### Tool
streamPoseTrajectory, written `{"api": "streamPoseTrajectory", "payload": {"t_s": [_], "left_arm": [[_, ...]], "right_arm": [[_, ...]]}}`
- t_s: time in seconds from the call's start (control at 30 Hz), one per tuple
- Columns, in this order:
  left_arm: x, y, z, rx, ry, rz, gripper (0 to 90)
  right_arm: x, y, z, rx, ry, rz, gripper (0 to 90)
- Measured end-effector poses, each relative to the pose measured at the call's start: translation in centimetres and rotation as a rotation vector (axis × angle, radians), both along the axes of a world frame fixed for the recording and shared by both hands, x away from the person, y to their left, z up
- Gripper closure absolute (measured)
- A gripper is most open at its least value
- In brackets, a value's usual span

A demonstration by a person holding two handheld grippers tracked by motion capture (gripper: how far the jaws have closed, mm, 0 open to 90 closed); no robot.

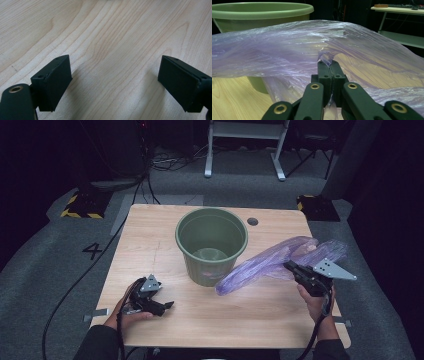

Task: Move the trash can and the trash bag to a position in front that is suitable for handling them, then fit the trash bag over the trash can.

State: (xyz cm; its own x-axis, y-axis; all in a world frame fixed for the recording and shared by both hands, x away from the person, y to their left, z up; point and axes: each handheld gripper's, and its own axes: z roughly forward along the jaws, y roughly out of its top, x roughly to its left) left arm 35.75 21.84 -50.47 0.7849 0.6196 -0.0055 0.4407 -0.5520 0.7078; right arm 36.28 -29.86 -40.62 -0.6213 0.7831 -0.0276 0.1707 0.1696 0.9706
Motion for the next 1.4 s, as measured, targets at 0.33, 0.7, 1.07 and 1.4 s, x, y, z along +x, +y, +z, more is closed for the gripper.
{"api": "streamPoseTrajectory", "payload": {"t_s": [0.33,0.7,1.07,1.4], "left_arm": [[0.0,0.0,0.0,0.000,0.000,0.000,11.2],[0.0,0.0,0.0,0.000,0.000,0.000,11.3],[0.0,0.0,0.0,0.001,0.000,0.001,11.3],[0.0,0.0,0.0,0.000,0.001,0.003,11.2]], "right_arm": [[-0.2,0.1,0.7,0.000,-0.022,-0.001,90.0],[-0.2,-0.8,2.5,0.034,-0.064,-0.015,90.0],[-0.8,-1.8,4.2,0.047,-0.104,-0.032,90.0],[-0.8,-2.4,6.0,0.044,-0.134,-0.078,90.0]]}}
